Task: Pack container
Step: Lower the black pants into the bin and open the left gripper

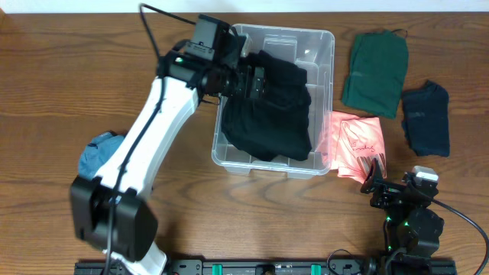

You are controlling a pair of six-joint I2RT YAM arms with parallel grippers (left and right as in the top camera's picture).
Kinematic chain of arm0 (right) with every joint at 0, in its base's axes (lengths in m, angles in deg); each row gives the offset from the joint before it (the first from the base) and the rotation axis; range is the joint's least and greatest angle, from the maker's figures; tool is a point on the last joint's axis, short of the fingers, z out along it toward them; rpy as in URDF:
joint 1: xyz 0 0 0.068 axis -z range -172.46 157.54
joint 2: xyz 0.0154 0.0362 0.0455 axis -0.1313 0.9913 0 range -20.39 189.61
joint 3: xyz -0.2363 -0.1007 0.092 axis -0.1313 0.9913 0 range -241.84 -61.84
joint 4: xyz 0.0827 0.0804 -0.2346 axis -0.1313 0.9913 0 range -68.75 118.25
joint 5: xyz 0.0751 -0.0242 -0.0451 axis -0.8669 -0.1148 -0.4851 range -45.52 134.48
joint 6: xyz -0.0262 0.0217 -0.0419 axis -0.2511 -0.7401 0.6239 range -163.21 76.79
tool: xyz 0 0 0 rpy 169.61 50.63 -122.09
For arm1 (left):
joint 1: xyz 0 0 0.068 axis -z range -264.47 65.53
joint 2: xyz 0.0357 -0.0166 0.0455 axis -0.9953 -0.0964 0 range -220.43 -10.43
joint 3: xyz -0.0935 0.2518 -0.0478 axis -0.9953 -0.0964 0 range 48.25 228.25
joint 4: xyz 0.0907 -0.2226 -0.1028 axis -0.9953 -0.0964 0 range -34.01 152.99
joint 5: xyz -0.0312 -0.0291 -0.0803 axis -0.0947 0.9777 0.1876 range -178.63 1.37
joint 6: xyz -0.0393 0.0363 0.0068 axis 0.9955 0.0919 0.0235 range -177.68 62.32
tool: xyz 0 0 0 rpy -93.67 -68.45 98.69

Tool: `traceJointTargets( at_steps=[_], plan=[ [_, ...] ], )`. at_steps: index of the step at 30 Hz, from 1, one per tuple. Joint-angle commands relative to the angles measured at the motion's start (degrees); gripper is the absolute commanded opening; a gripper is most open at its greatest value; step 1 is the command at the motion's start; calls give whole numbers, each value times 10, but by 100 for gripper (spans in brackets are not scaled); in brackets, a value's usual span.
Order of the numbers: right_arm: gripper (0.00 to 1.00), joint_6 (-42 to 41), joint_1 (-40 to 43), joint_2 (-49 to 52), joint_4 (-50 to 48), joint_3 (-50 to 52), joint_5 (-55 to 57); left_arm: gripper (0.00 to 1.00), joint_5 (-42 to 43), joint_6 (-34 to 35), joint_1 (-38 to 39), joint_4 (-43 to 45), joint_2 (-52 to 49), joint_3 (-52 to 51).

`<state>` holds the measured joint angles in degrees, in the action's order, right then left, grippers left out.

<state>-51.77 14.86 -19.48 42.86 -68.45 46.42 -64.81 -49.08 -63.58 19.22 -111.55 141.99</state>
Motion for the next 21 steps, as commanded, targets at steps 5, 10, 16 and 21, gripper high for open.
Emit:
traceJointTargets(
  at_steps=[5, 10, 16, 21],
  plan=[
    [99, -6, -6, -2, 0, 2, 2, 96, -46, 0, 7, -9, 30, 19],
    [99, -6, -6, -2, 0, 2, 2, 51, -149, -1, 36, -13, -9, 5],
    [99, -6, -6, -2, 0, 2, 2, 48, -245, -23, 90, -23, -76, 4],
    [99, -6, -6, -2, 0, 2, 2, 47, -310, 1, 113, -32, -138, 4]
  ],
)
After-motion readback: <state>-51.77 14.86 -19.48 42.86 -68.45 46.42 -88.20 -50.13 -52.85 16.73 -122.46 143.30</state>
